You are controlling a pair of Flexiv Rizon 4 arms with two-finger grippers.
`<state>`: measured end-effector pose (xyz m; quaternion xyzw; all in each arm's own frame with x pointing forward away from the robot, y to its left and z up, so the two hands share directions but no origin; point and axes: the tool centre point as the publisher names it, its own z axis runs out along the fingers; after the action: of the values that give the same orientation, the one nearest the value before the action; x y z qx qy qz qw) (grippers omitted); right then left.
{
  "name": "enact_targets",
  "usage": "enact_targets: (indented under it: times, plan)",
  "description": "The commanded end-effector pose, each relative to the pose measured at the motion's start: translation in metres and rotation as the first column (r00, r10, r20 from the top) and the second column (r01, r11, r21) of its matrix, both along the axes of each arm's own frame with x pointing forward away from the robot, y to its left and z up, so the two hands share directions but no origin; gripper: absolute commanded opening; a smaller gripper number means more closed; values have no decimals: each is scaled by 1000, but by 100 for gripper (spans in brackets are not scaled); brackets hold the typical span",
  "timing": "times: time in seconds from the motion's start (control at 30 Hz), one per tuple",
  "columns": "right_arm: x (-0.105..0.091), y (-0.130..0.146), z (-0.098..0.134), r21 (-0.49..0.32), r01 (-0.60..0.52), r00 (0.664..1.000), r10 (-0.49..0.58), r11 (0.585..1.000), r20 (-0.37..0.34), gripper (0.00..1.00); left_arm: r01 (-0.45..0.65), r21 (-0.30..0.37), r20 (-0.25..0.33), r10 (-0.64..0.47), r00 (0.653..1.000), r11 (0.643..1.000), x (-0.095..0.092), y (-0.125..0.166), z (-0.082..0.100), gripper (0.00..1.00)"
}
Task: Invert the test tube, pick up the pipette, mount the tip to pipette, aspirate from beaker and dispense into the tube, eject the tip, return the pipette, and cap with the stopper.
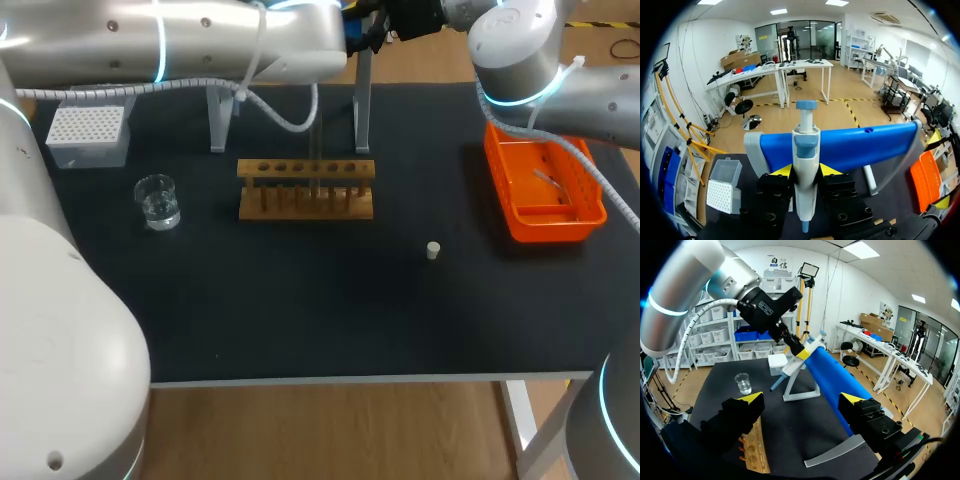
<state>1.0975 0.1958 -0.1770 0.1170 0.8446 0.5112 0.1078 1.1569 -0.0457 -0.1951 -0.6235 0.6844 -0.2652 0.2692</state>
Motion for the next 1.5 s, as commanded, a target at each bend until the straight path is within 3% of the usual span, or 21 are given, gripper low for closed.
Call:
enact_targets:
  times: [0.03, 0.07, 0.37, 0.63, 0.8, 0.9, 1.1, 1.2, 1.23, 1.5]
  plan:
    - [1, 0, 1, -3, -3, 1000, 3, 1000, -3, 100, -12, -4, -14, 12, 1000, 1000, 3, -2, 1, 53]
    - [1, 0, 1, -3, -3, 1000, 3, 1000, -3, 100, -16, -6, -16, 16, 1000, 1000, 2, -1, 1, 100]
    - [1, 0, 1, -3, -3, 1000, 3, 1000, -3, 100, -26, -17, -13, 26, 1000, 1000, -13, -3, 12, 100]
    - [1, 0, 1, -3, -3, 1000, 3, 1000, -3, 100, 35, -32, 15, -35, 999, 999, -40, -3, 34, 100]
    - [1, 0, 1, -3, -3, 1000, 3, 1000, -3, 100, 200, -72, 116, -191, 975, 977, -61, -1, 47, 100]
    - [1, 0, 1, -3, -3, 1000, 3, 1000, -3, 100, 360, -73, 186, -342, 921, 930, -74, -3, 50, 100]
    - [1, 0, 1, -3, -3, 1000, 3, 1000, -3, 100, 605, -61, 300, -564, 770, 794, -98, -9, 48, 100]
    - [1, 0, 1, -3, -3, 1000, 3, 1000, -3, 100, 738, -59, 365, -673, 643, 673, -111, -14, 50, 100]
    - [1, 0, 1, -3, -3, 1000, 3, 1000, -3, 100, 817, -54, 363, -751, 552, 575, -118, -19, 49, 100]
    - [1, 0, 1, -3, -3, 1000, 3, 1000, -3, 100, 817, -54, 363, -751, 552, 575, -118, -19, 49, 100]
